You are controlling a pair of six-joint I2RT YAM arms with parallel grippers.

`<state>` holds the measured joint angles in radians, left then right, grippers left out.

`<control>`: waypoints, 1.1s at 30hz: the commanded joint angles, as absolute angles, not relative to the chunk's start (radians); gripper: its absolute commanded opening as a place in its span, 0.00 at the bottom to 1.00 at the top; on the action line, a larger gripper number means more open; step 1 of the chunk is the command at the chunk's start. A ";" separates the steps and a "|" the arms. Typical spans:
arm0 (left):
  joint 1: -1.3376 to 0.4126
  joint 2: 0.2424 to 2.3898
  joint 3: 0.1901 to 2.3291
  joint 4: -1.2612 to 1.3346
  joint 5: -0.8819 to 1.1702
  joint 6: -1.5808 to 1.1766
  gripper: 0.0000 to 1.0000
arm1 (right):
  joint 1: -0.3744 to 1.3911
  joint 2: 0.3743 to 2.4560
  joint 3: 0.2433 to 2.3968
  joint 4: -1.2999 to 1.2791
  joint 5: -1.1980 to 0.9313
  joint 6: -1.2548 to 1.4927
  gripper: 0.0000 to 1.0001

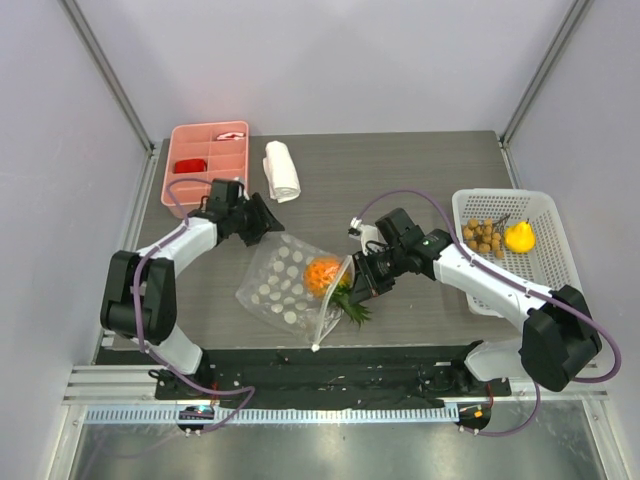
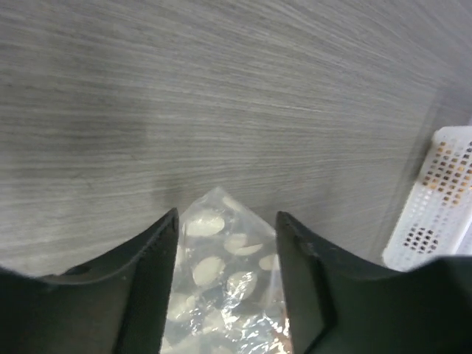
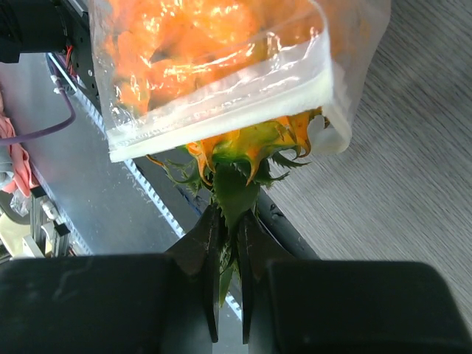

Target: Open the zip-top bag and remove the fake food

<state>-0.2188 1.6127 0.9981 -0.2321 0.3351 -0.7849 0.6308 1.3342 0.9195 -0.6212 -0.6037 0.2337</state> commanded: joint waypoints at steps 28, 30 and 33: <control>-0.021 1.277 0.948 -0.541 -0.193 -0.836 0.68 | 0.398 1.037 0.859 -0.609 -0.330 0.371 0.01; -0.023 1.240 0.957 -0.580 -0.224 -0.793 1.00 | 0.355 1.026 0.888 -0.629 -0.270 0.374 0.01; -0.023 1.171 1.024 -0.664 -0.308 -0.712 1.00 | 0.319 0.993 0.905 -0.647 -0.065 0.423 0.01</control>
